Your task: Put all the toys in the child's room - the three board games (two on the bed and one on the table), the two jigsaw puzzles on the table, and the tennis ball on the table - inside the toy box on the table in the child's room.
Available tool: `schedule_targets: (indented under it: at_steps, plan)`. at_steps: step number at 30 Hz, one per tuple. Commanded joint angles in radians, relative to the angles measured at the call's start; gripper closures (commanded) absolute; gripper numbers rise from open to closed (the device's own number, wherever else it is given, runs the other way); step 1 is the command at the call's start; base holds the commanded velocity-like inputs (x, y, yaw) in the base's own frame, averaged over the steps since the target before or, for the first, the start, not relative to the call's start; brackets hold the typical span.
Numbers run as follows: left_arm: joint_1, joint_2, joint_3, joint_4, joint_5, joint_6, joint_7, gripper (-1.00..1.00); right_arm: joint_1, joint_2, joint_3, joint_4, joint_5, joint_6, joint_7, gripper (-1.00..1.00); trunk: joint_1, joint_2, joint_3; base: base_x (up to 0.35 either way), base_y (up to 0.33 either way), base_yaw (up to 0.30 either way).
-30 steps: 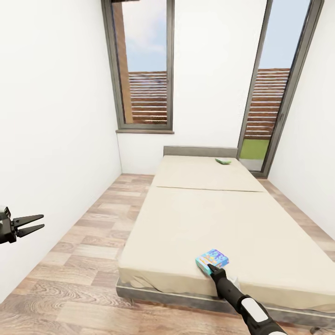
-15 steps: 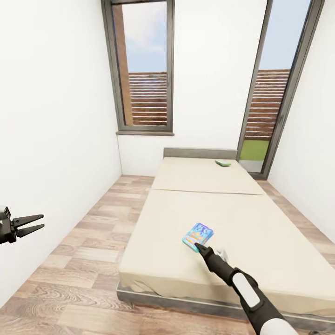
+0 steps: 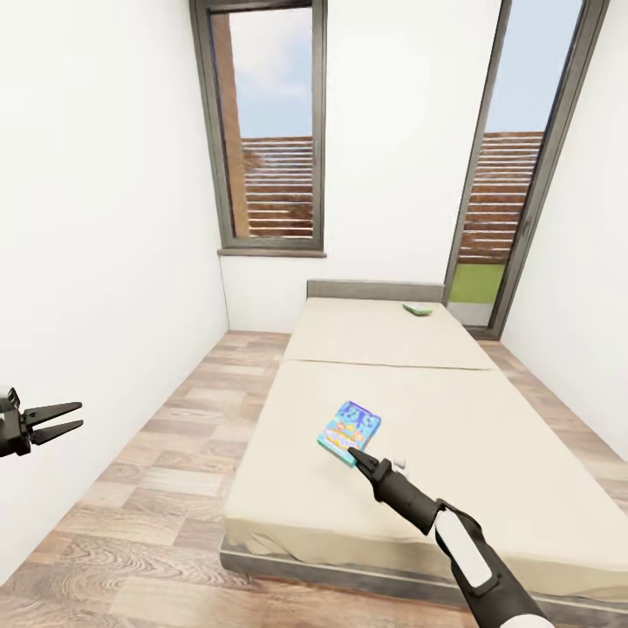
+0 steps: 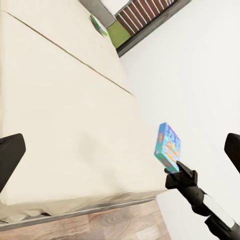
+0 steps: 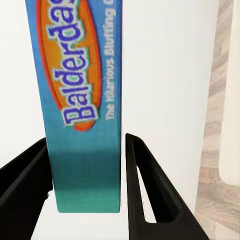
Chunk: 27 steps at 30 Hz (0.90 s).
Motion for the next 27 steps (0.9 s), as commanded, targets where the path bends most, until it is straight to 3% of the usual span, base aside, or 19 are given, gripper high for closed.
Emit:
schedule_targets:
  at_steps: [1,18,24,27]
  plan:
    - [0.000,0.000,0.000,0.000,-0.002,0.011,-0.005,-1.00,0.000,-0.001,0.002,0.000,-0.009,0.005,0.002,1.00,-0.004,0.007,0.002,0.000,0.000,0.000]
    - [0.000,-0.001,-0.003,0.000,-0.002,0.011,-0.005,-1.00,0.002,0.001,0.003,0.002,-0.008,-0.002,0.009,1.00,-0.069,0.126,0.055,0.000,0.000,0.000]
    - [0.000,-0.001,-0.003,0.000,-0.002,0.010,-0.005,-1.00,0.002,0.004,0.006,-0.017,-0.006,-0.002,-0.032,1.00,-0.092,0.168,0.074,0.000,0.000,0.000]
    - [0.000,-0.001,-0.003,0.000,-0.002,0.010,-0.005,-1.00,0.001,0.001,0.003,-0.059,-0.007,0.007,-0.110,1.00,-0.104,0.189,0.084,0.000,0.000,0.000]
